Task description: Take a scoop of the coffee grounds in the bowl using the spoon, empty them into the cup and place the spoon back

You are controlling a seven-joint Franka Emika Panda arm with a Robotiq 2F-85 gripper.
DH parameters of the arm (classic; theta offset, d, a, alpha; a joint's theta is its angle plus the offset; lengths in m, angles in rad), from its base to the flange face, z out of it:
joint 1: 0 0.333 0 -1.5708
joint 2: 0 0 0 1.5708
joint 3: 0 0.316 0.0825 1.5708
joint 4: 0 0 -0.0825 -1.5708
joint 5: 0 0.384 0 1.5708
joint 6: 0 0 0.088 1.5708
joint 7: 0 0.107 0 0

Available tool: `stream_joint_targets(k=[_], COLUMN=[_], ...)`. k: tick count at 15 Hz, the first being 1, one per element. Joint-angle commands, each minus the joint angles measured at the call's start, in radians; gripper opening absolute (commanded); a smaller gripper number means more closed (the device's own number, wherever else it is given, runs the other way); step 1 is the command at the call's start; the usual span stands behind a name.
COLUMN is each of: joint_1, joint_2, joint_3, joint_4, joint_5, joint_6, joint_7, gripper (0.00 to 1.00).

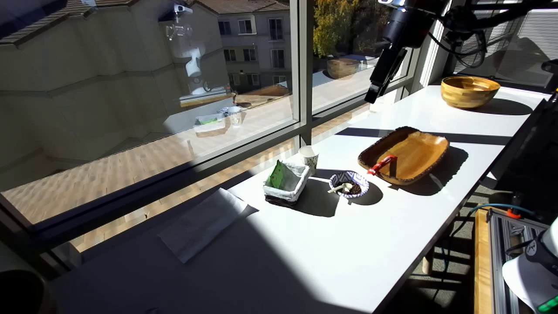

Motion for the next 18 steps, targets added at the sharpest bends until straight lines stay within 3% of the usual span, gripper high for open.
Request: stream_joint_targets(k=[1,13,16,18], joint_1=[-0.007,-0.007,0.062,0.077], joint_2=[0.001,0.001,0.027,0.06], joint_3=[0.005,0.005,-0.065,-0.117], joint_4=[0.002,0.002,-0.006,0.019], joint_5=[0.003,0.003,0.114,0.134], joint_6=[-0.003,-0.003,0.04,0.0], joint_7=[-0.003,-0.003,-0.186,-0.335], gripper=[1.0,1.0,1.0,1.0])
